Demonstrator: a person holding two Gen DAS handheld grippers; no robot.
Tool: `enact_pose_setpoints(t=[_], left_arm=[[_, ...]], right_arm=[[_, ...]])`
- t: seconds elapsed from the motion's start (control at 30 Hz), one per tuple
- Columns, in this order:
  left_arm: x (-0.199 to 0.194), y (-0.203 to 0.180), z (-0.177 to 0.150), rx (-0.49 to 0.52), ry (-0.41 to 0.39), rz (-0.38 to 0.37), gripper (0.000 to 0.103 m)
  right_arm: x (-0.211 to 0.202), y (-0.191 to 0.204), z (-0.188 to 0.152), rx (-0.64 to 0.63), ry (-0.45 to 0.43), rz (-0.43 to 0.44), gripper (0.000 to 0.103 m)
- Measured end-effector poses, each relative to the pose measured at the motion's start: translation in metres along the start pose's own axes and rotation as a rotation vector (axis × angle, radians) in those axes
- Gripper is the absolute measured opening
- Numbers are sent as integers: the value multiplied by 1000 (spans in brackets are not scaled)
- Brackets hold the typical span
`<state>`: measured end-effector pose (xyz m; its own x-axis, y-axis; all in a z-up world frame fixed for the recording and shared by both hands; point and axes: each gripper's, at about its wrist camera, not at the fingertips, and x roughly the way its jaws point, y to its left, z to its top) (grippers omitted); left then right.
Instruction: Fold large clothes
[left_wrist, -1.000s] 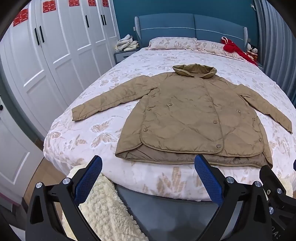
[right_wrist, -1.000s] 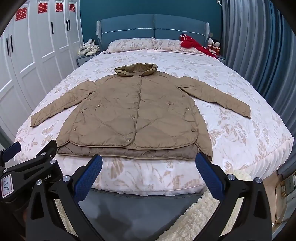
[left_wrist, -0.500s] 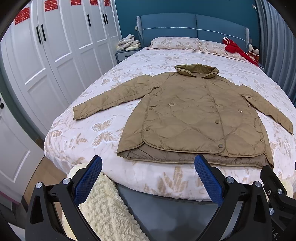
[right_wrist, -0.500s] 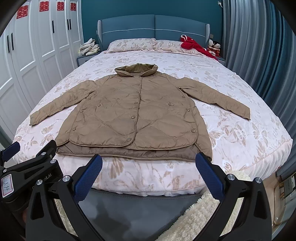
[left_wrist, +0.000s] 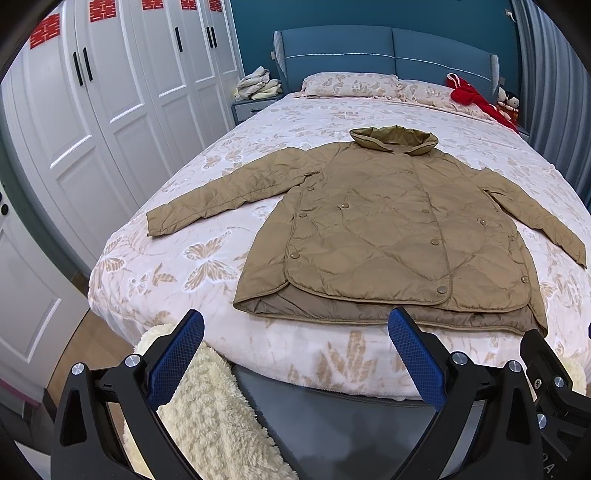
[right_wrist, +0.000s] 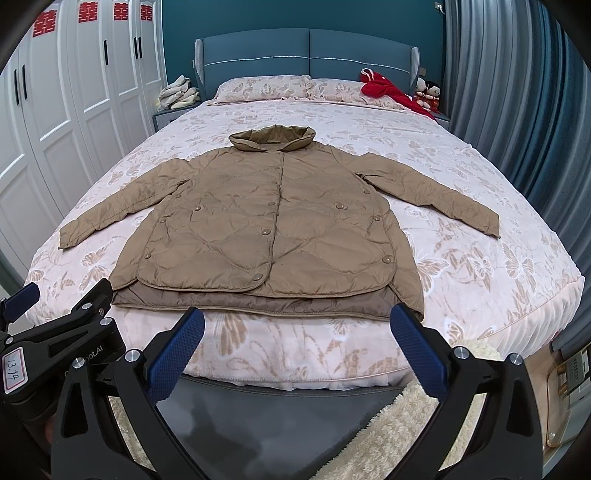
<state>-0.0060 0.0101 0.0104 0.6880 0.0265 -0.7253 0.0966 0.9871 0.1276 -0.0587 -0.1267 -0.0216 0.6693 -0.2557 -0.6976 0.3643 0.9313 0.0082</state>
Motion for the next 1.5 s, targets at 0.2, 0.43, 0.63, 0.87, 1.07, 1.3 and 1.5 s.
enact_pose_setpoints(t=[0.2, 0.43, 0.63, 0.87, 1.07, 1.3, 1.5], left_arm=[[1, 0, -1, -2, 1, 1, 98], [2, 2, -4, -5, 3, 2, 98], [2, 2, -4, -6, 3, 1, 98], [2, 2, -4, -5, 4, 1, 98], [2, 2, -3, -5, 4, 1, 98], [2, 2, -3, -5, 4, 0, 98], [2, 4, -6, -5, 5, 2, 98]], right_arm=[[1, -1, 0, -2, 0, -1, 98], [1, 1, 0, -2, 0, -2, 98], [2, 0, -1, -2, 4, 0, 98], [2, 0, -1, -2, 4, 0, 98], [2, 0, -1, -2, 5, 0, 98], [3, 1, -1, -2, 6, 0, 98], [3, 1, -2, -2, 7, -1, 98]])
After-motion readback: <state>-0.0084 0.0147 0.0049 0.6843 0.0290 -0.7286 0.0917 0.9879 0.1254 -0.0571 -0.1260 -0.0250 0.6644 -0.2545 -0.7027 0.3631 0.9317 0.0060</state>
